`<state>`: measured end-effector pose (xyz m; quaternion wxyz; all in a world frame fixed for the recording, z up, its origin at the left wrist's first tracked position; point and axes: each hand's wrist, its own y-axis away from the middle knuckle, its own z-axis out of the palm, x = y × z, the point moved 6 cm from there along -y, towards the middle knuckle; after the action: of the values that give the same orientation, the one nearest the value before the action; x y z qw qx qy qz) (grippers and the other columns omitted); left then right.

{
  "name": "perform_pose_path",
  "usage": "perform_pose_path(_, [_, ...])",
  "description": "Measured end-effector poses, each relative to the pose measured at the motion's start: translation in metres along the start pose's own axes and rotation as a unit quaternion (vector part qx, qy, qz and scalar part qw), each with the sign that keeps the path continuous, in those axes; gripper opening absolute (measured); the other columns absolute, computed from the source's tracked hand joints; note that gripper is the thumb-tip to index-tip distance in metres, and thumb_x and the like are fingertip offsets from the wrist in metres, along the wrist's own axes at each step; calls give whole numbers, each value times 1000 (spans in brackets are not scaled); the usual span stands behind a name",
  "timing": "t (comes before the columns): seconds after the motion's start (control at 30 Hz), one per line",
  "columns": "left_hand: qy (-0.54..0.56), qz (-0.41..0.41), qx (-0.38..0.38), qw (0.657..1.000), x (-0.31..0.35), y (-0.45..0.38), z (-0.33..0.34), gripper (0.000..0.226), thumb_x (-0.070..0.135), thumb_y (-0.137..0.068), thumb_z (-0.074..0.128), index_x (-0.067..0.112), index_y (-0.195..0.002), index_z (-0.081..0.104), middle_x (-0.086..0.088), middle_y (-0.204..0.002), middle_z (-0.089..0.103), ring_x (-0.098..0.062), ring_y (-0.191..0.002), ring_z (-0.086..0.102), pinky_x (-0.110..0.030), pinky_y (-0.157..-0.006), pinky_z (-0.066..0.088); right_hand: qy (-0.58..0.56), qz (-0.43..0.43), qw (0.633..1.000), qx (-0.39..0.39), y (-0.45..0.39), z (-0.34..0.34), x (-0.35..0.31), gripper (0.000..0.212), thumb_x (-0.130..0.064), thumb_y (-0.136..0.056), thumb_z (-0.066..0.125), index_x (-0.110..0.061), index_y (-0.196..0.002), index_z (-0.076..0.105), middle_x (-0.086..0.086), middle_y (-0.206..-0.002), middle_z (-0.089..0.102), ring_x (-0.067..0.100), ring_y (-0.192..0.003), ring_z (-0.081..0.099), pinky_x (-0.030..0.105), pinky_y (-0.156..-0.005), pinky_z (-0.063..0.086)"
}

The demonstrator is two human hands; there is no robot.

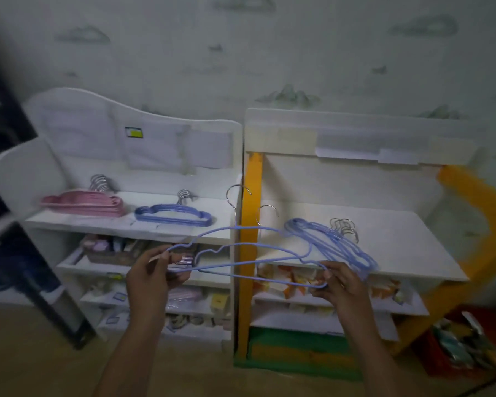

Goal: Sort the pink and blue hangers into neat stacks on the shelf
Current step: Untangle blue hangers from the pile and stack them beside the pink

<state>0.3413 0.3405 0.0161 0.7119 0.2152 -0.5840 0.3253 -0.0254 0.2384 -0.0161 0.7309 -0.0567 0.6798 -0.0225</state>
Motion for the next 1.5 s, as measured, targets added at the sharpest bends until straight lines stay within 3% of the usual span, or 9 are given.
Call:
perform_pose_path(0.17, [-11, -2, 20, 1000, 10, -41, -71, 17, 6, -100, 50, -1, -110, 62, -17, -90, 69, -24, -55, 67, -29, -58, 60, 2, -12, 1000, 1, 0, 86, 1, 34, -43, -85, 69, -14, -102, 69, 20, -86, 70, 39, -71, 69, 44, -64, 60])
perform_pose_path(0.3, [0, -3, 42, 999, 20, -81, -126, 18, 7, -99, 52, 0, -110, 64, -21, -93, 69, -27, -64, 70, -29, -59, 60, 8, -9, 1000, -8, 1, 149, 11, 13, -12, -97, 56, -8, -104, 67, 21, -87, 69, 34, -69, 70, 37, -64, 59])
perform_pose_path(0.5, [-8, -6, 41, 999, 25, -134, -179, 17, 6, -99, 52, 0, -109, 64, -19, -89, 69, -35, -68, 67, -28, -58, 60, 16, 4, 1000, 5, -4, 224, 22, 31, -42, -87, 67, -17, -104, 70, 16, -89, 66, 31, -70, 70, 34, -64, 60])
perform_pose_path(0.6, [-11, -14, 44, 999, 25, -157, -200, 18, 7, -99, 52, -1, -110, 65, -16, -86, 71, -41, -72, 65, -30, -59, 61, 10, 12, 1000, 1, -6, 252, 31, 16, -14, -97, 55, -9, -108, 67, 19, -92, 65, 26, -67, 71, 30, -62, 60])
perform_pose_path(0.7, [-13, -24, 53, 998, 23, -174, -215, 19, 8, -99, 53, 0, -112, 65, -9, -81, 73, -40, -70, 67, -29, -60, 61, 20, 16, 1000, 4, -8, 272, 35, 16, -10, -98, 54, -9, -108, 66, 21, -94, 66, 28, -72, 71, 31, -63, 59])
perform_pose_path(0.83, [-8, -38, 54, 998, 14, -189, -220, 19, 8, -99, 53, 5, -112, 67, -14, -90, 72, -29, -64, 70, -27, -60, 60, 28, 27, 999, 22, -20, 282, 40, 16, -8, -97, 54, -11, -106, 67, 20, -93, 66, 33, -74, 70, 38, -67, 59])
perform_pose_path(1.17, [-13, -39, 79, 996, -5, -253, -202, 18, 7, -100, 51, 0, -110, 64, -19, -92, 70, -27, -69, 71, -27, -58, 59, 37, 40, 998, 6, -96, 315, 53, 18, -8, -99, 51, -7, -110, 65, 17, -97, 65, 27, -71, 69, 21, -58, 57])
perform_pose_path(1.3, [-9, -36, 89, 995, -8, -288, -186, 17, 7, -99, 51, -1, -108, 64, -22, -90, 67, -26, -67, 71, -29, -57, 60, 38, 58, 998, -1, -144, 327, 67, 17, -8, -97, 54, -13, -106, 67, 16, -101, 66, 36, -83, 70, 26, -62, 59])
perform_pose_path(1.5, [-16, -38, 98, 994, -14, -323, -156, 16, 9, -99, 52, 4, -107, 65, -17, -90, 69, -30, -65, 68, -30, -59, 61, 16, 76, 997, -10, -198, 338, 87, 15, -7, -97, 54, -14, -101, 67, 4, -82, 71, 34, -72, 72, 31, -63, 60])
